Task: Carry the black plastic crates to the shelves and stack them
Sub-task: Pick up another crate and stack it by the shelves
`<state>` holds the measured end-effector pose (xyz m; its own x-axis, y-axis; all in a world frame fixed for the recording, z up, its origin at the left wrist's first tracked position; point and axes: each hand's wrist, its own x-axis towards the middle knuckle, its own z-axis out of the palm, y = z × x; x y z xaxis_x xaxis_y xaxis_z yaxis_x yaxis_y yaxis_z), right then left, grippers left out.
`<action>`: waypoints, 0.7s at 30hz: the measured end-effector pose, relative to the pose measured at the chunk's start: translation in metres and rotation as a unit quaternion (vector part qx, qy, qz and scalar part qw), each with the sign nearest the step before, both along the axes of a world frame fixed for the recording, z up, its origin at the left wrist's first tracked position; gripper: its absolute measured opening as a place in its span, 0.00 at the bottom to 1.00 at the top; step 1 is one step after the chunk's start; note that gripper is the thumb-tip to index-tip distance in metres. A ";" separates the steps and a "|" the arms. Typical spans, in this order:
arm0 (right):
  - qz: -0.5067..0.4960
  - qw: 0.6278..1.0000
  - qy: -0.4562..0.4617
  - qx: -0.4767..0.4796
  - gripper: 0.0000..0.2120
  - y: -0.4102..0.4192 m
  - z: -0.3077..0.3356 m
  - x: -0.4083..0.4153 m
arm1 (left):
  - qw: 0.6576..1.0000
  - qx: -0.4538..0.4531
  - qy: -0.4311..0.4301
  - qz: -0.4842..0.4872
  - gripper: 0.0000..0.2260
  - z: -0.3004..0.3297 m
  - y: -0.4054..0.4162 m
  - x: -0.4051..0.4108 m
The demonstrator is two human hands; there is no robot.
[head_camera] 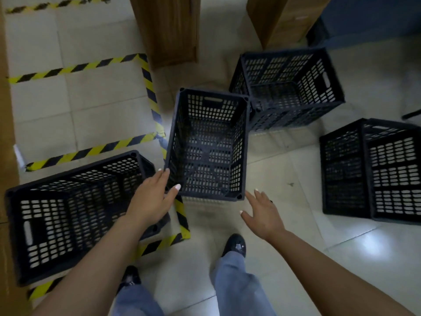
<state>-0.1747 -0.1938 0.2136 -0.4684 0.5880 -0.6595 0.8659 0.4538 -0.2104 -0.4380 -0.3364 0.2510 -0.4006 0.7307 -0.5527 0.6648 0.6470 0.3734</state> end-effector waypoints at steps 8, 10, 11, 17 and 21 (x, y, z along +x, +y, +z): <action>0.068 0.997 0.020 -0.004 0.32 0.041 -0.023 -0.009 | 1.000 -0.011 0.010 0.014 0.30 -0.022 0.039 0.027; 0.096 0.995 0.019 -0.017 0.32 0.035 -0.043 -0.021 | 1.000 -0.015 0.008 0.017 0.30 -0.035 0.041 0.027; 0.111 0.993 0.017 -0.026 0.32 0.029 -0.056 -0.028 | 1.000 -0.016 0.011 0.014 0.30 -0.043 0.041 0.026; 0.163 0.984 -0.007 -0.074 0.32 -0.007 -0.150 -0.059 | 0.999 -0.019 0.023 -0.023 0.30 -0.105 0.031 0.025; 0.164 0.985 -0.008 -0.054 0.32 -0.019 -0.204 -0.058 | 0.999 -0.015 0.028 -0.036 0.30 -0.145 0.016 0.028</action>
